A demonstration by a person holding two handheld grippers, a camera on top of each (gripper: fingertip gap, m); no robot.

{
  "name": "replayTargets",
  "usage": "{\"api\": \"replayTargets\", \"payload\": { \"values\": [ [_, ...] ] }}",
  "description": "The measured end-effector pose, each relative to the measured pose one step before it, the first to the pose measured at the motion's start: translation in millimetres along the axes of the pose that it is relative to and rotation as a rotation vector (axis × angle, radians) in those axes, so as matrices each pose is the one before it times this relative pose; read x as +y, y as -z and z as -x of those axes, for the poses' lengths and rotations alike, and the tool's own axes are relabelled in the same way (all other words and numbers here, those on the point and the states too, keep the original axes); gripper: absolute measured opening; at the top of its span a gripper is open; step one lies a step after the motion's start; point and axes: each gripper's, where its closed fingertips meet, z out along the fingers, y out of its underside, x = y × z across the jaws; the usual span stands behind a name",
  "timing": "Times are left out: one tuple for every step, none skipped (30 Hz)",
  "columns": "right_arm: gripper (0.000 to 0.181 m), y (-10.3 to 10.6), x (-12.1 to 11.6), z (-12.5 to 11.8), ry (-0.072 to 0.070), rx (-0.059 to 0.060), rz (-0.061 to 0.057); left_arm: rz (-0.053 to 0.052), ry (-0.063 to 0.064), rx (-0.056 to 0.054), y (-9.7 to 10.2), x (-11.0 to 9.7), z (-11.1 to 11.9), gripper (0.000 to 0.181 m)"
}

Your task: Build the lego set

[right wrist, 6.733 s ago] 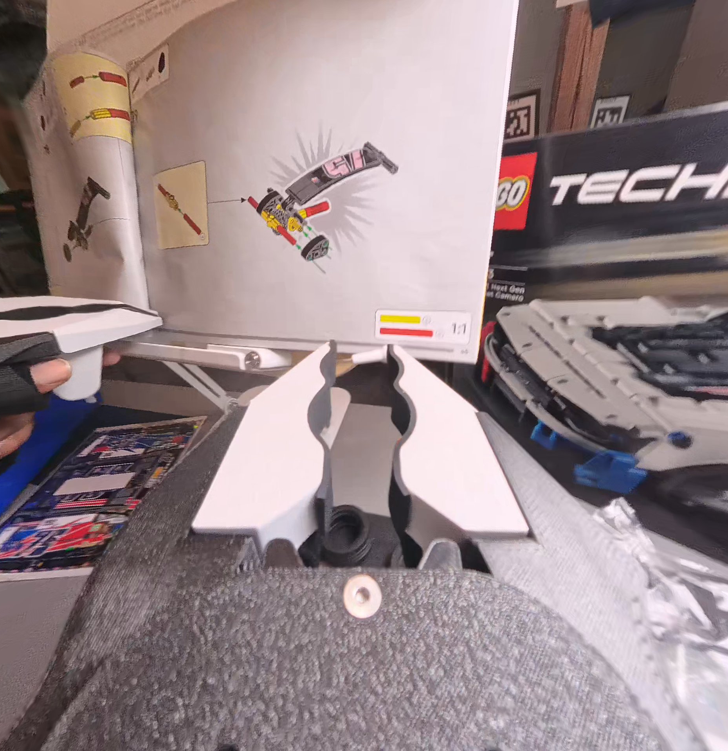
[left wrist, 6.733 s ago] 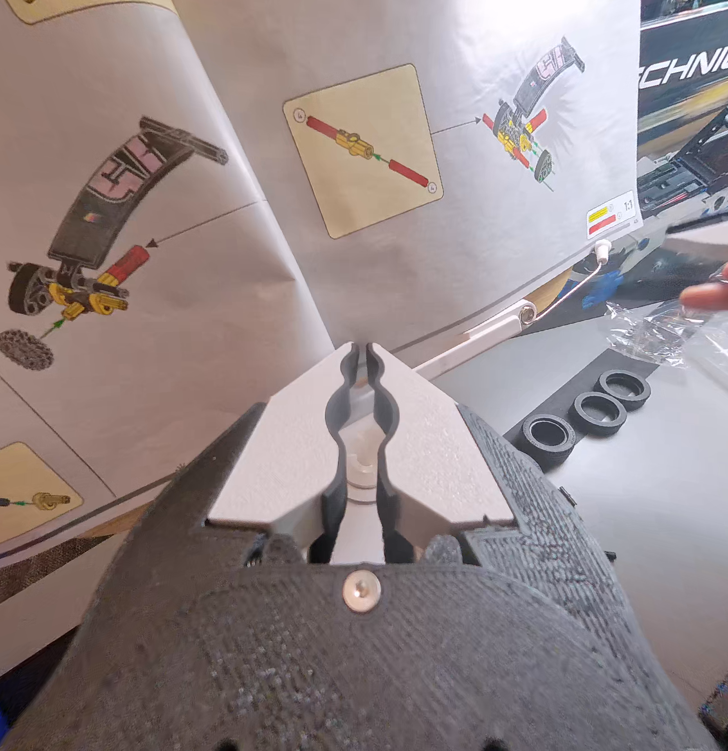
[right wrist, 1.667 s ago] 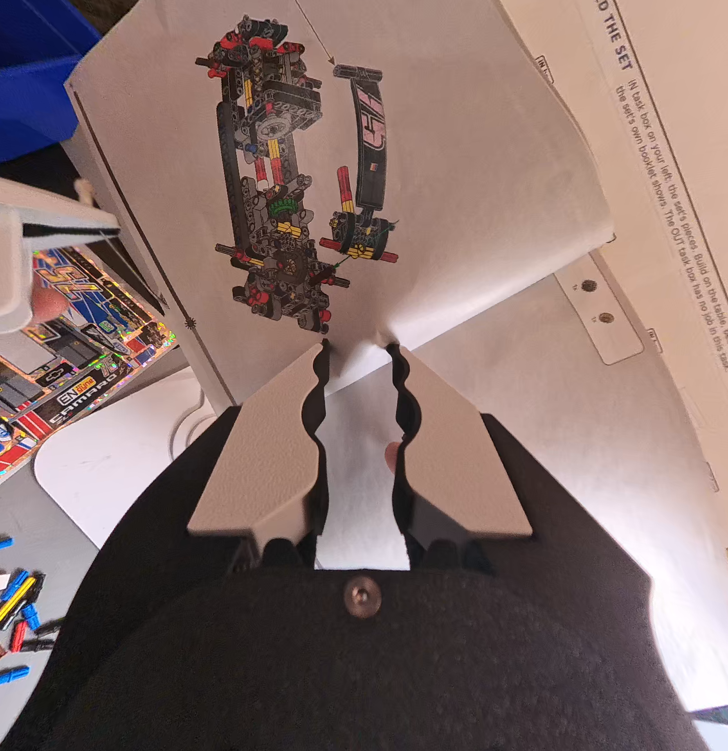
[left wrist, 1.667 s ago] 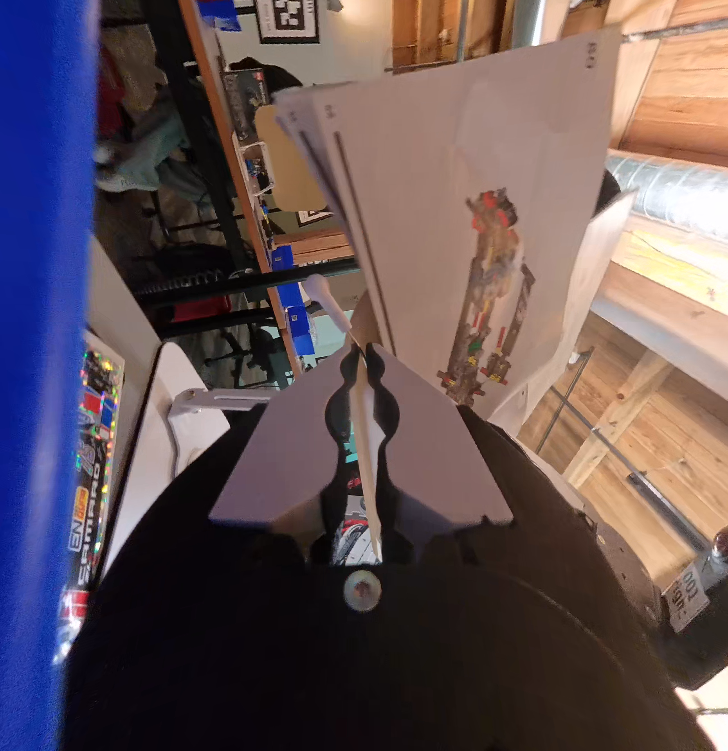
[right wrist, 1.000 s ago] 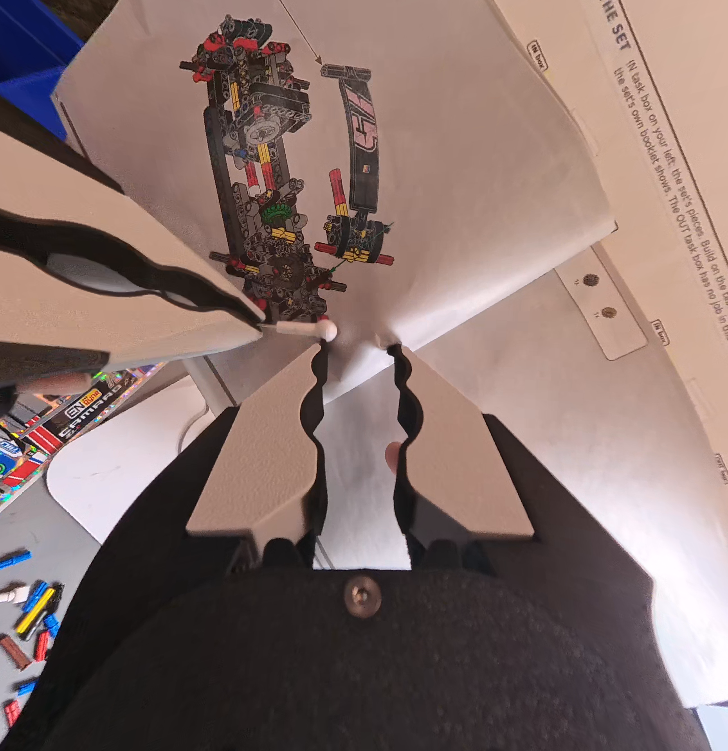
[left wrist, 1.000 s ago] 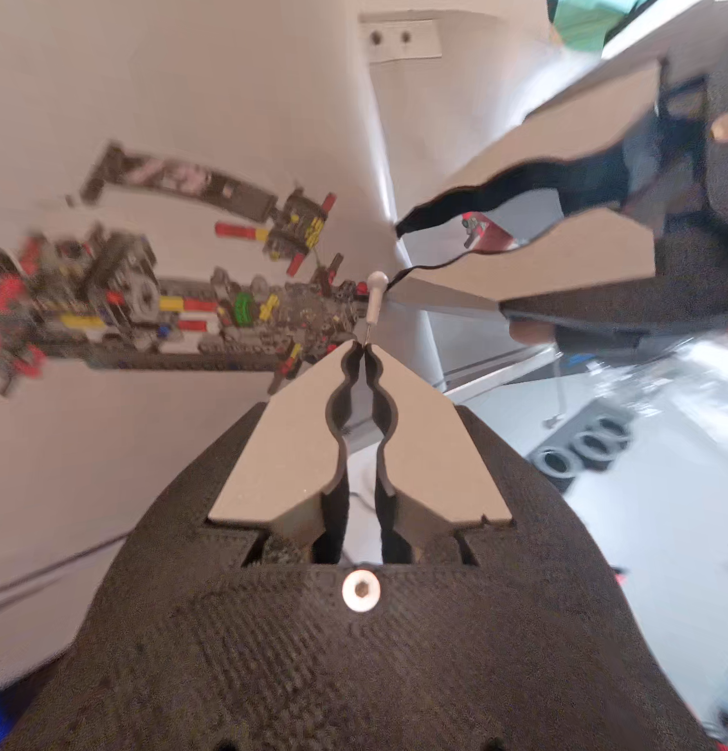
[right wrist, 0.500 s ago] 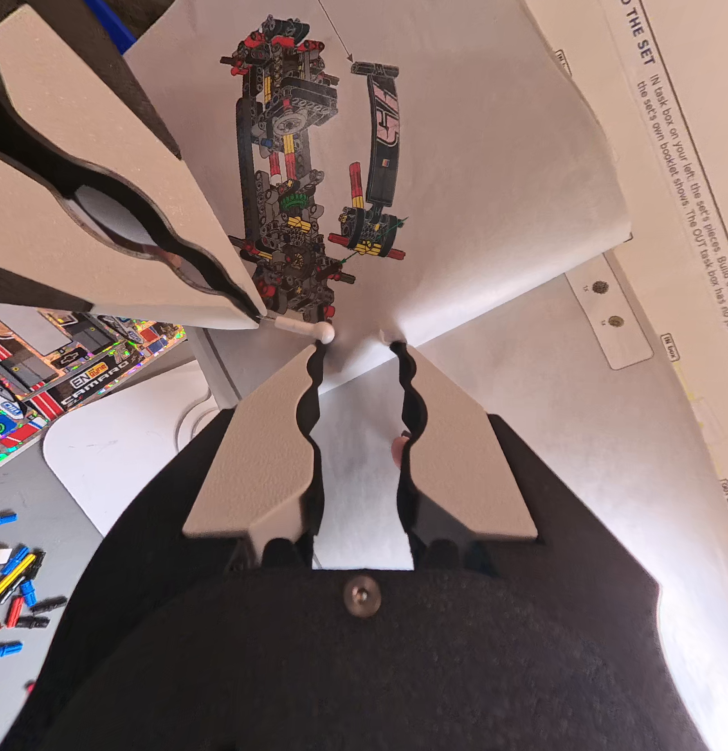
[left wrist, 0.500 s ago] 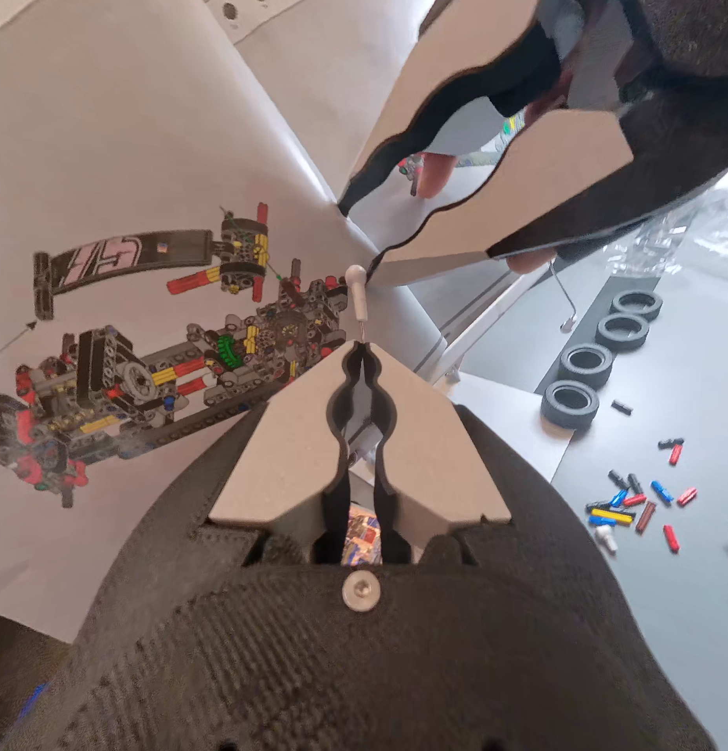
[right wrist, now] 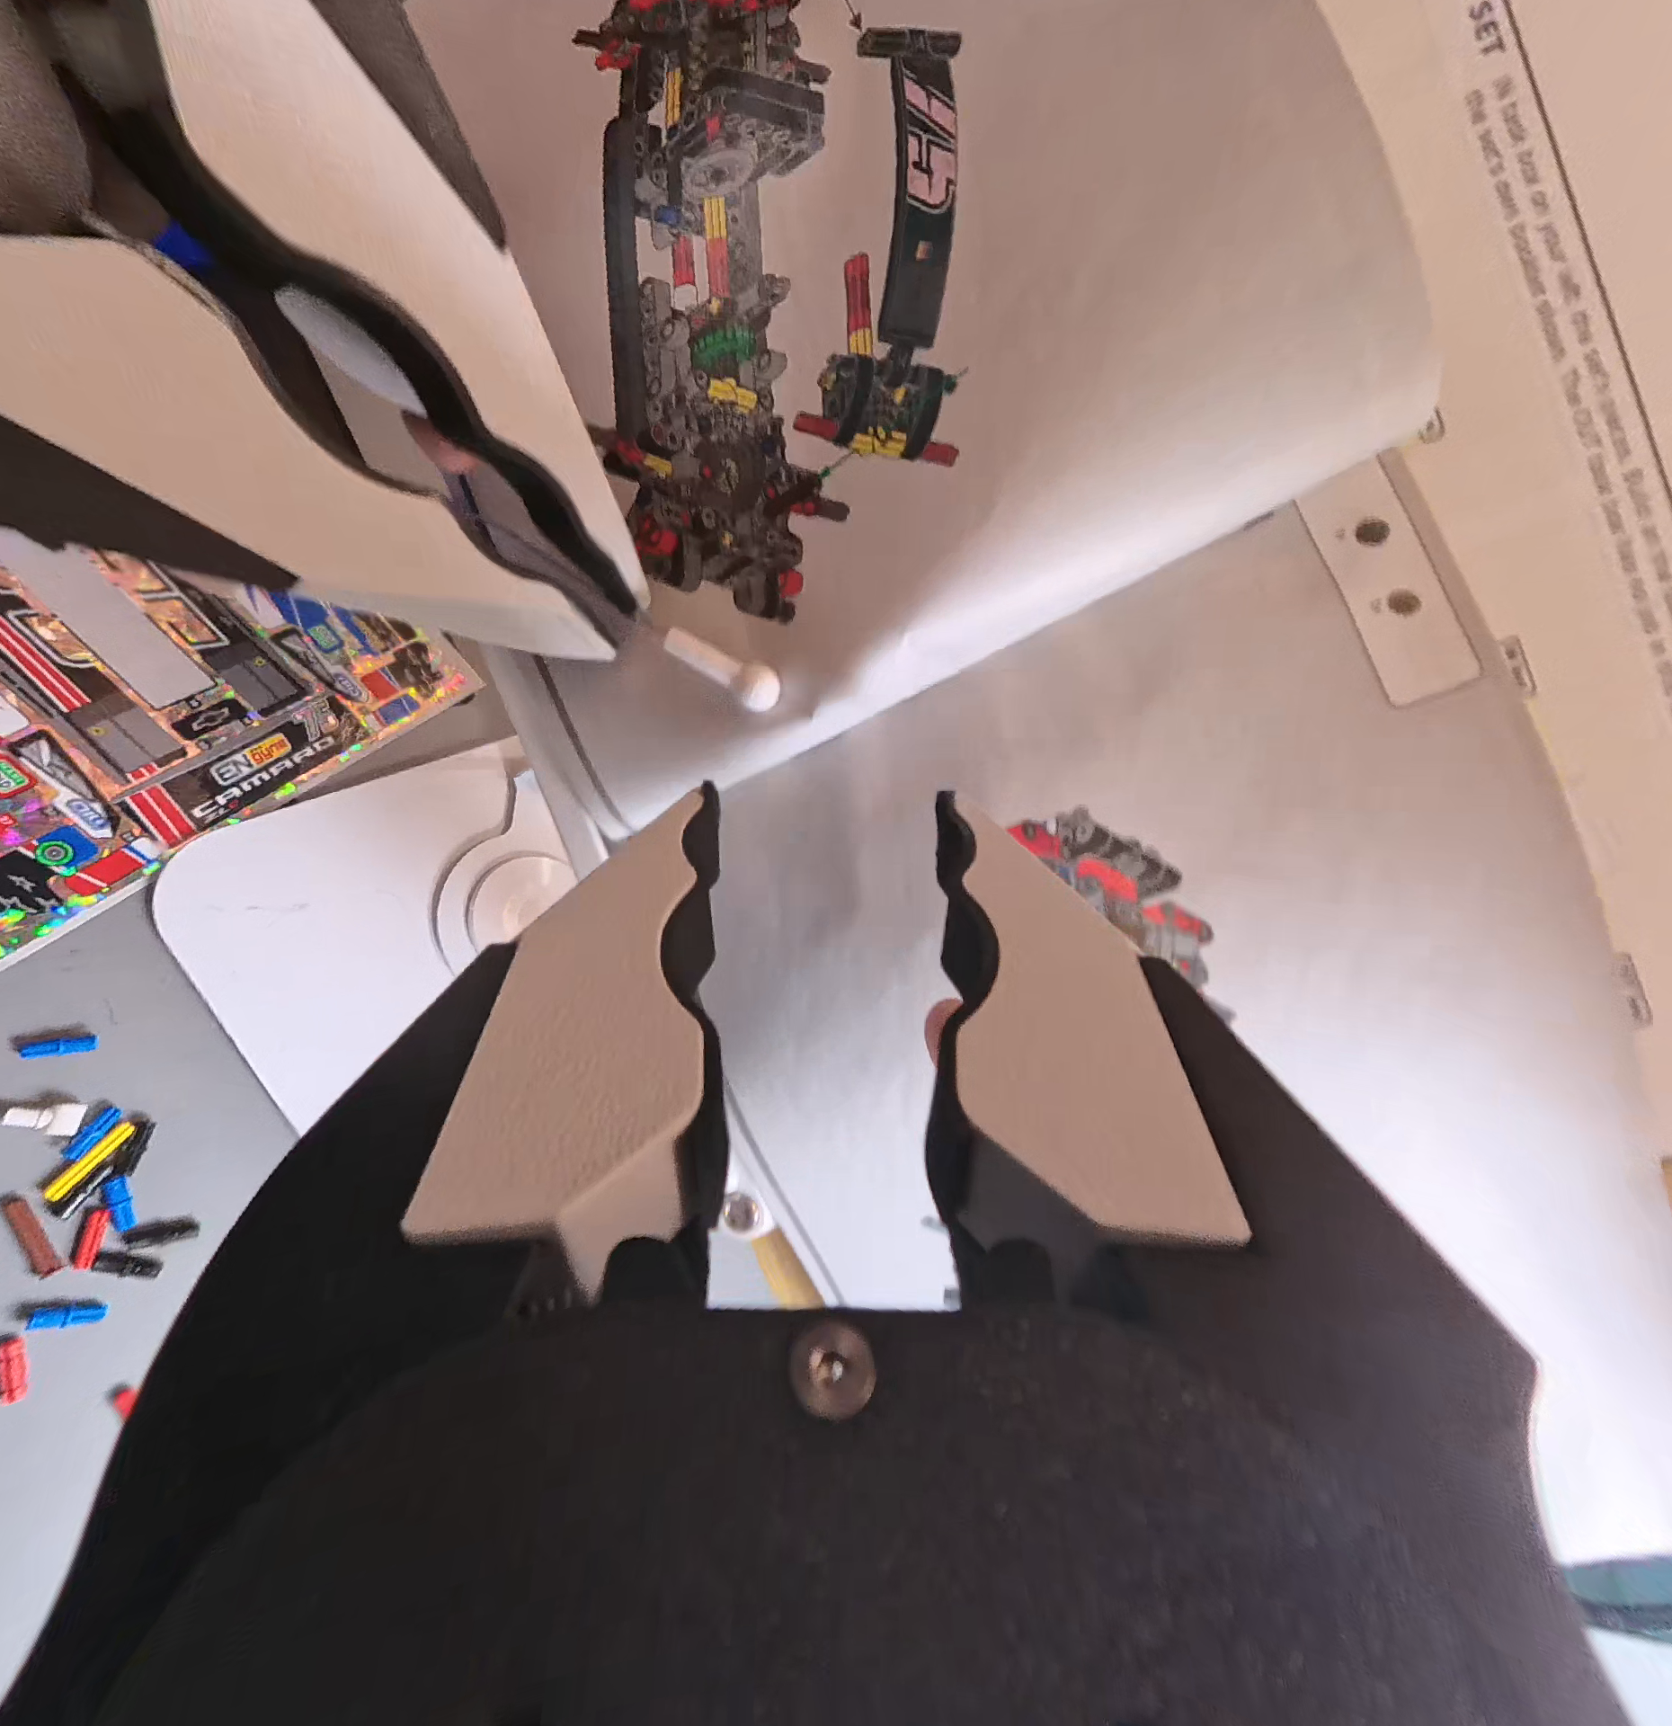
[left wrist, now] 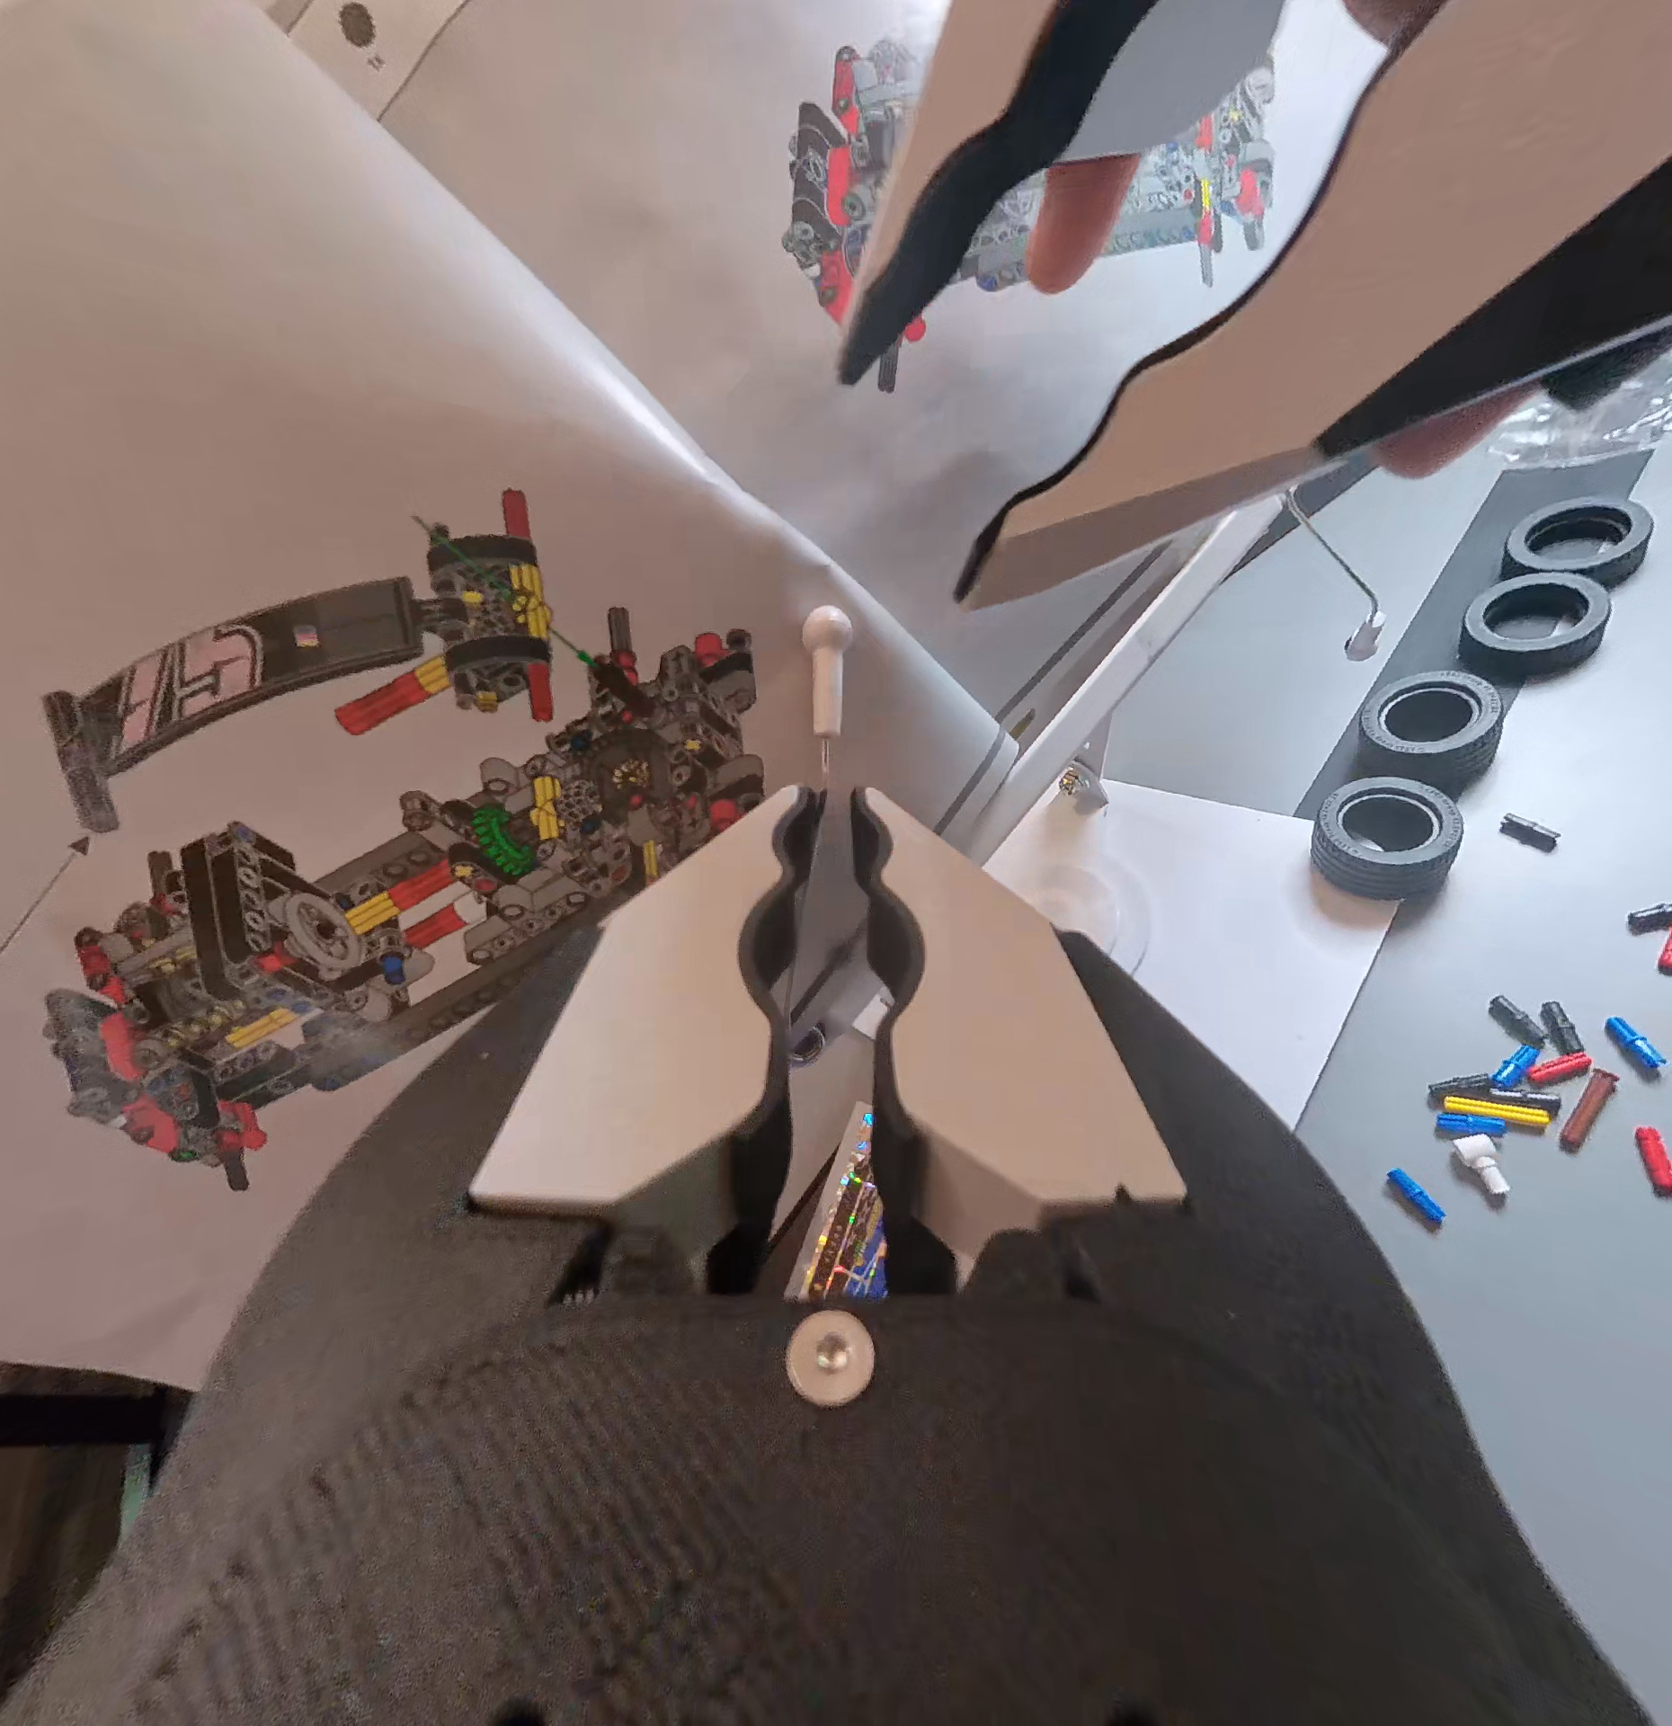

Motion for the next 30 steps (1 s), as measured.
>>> {"api": "replayTargets", "payload": {
  "values": [
    [0.044,4.51,5.39,-0.41,-0.0085,0.0037,0.0029,-0.0084,0.0146,-0.0036,2.39,-2.06,-0.26,0.011],
    [0.044,4.46,6.70,-0.70,-0.0088,0.0056,0.0061,-0.0141,0.0144,-0.0003,3.38,-3.05,-0.74,0.017],
    [0.044,4.58,6.66,-0.05,-0.0101,0.0018,0.0002,-0.0195,0.0162,0.0004,4.07,-3.85,-0.69,0.021],
    [0.044,4.87,6.47,-0.33,-0.0147,0.0038,-0.0053,-0.0214,0.0176,0.0034,4.41,-4.13,-1.29,0.022],
    [0.044,4.92,6.68,-0.66,-0.0165,0.0055,-0.0055,-0.0177,0.0171,0.0039,4.33,-3.25,-1.39,0.023],
    [0.044,4.75,6.91,-0.63,-0.0163,0.0046,-0.0056,-0.0103,0.0148,0.0004,3.81,-1.62,-1.19,0.023],
    [0.043,4.47,7.29,-1.85,-0.0189,0.0115,-0.0041,-0.0035,0.0096,0.0020,2.99,-0.13,-1.59,0.022],
    [0.042,4.14,7.21,-2.50,-0.0194,0.0130,-0.0054,0.0008,0.0043,0.0041,2.37,1.07,-2.18,0.022],
    [0.041,3.50,7.74,-2.33,-0.0196,0.0101,-0.0024,0.0053,0.0000,-0.0002,1.72,2.07,-1.71,0.022],
    [0.040,3.00,8.08,-3.60,-0.0204,0.0166,0.0001,0.0106,-0.0034,-0.0050,0.96,3.00,-1.24,0.020],
    [0.039,1.96,7.98,-3.22,-0.0206,0.0127,0.0006,0.0107,-0.0040,-0.0011,0.29,2.94,-1.56,0.019],
    [0.039,0.91,8.03,-2.10,-0.0219,0.0044,0.0038,0.0093,-0.0017,0.0006,-0.29,2.76,-1.63,0.019],
    [0.039,0.02,8.08,-2.07,-0.0241,0.0045,0.0089,0.0107,-0.0012,-0.0044,-0.82,2.72,-0.60,0.019],
    [0.039,-0.67,6.98,-1.53,-0.0224,0.0024,0.0075,0.0102,-0.0021,-0.0078,-1.43,2.64,0.28,0.019],
    [0.039,-0.97,6.27,-1.62,-0.0211,0.0047,0.0086,0.0091,-0.0008,-0.0101,-1.82,2.16,0.77,0.019],
    [0.039,-0.95,4.98,-2.68,-0.0177,0.0139,0.0059,0.0091,0.0037,-0.0105,-2.27,2.16,1.03,0.019],
    [0.039,0.00,2.70,-2.24,-0.0156,0.0114,-0.0056,0.0061,0.0085,-0.0031,-2.24,1.26,-0.03,0.019],
    [0.037,1.20,1.43,-1.20,-0.0277,0.0060,-0.0115,-0.0016,0.0094,0.0060,-1.56,-0.39,-1.87,0.018],
    [0.035,2.48,1.24,0.52,-0.0406,0.0006,-0.0130,-0.0117,0.0034,0.0070,-0.64,-2.94,-3.38,0.017],
    [0.034,3.44,1.30,3.64,-0.0444,-0.0103,-0.0197,-0.0180,-0.0067,0.0079,-0.37,-4.73,-5.27,0.015],
    [0.032,2.53,3.22,6.77,-0.0387,-0.0180,-0.0176,-0.0158,-0.0100,0.0080,-1.31,-5.35,-6.36,0.014],
    [0.031,0.38,6.68,8.97,-0.0234,-0.0198,-0.0025,-0.0061,-0.0036,0.0032,-2.80,-4.66,-5.48,0.013],
    [0.031,-2.22,9.61,9.82,-0.0040,-0.0153,0.0110,0.0046,0.0072,-0.0102,-4.02,-3.49,-2.51,0.011],
    [0.032,-4.23,10.65,10.13,0.0118,-0.0139,0.0183,0.0107,0.0127,-0.0330,-4.33,-2.54,2.31,0.008],
    [0.032,-5.39,10.50,9.42,0.0181,-0.0102,0.0241,0.0081,0.0136,-0.0495,-3.68,-2.63,6.29,0.005],
    [0.032,-5.84,8.75,7.72,0.0161,-0.0045,0.0232,0.0039,0.0134,-0.0662,-2.64,-2.66,10.25,0.003],
    [0.032,-5.56,6.33,5.90,0.0122,-0.0007,0.0174,-0.0118,0.0022,-0.0560,-1.82,-3.77,10.01,0.003],
    [0.032,-4.88,4.43,1.82,0.0143,0.0157,0.0140,-0.0117,-0.0010,-0.0281,-2.27,-2.19,6.53,0.002],
    [0.032,-4.27,2.68,-1.17,0.0229,0.0275,0.0088,0.0067,0.0099,-0.0023,-3.43,1.43,2.65,0.002],
    [0.032,-3.95,1.48,-2.52,0.0292,0.0295,0.0043,0.0126,0.0154,0.0171,-3.32,2.31,-1.46,0.004]
  ]
}}
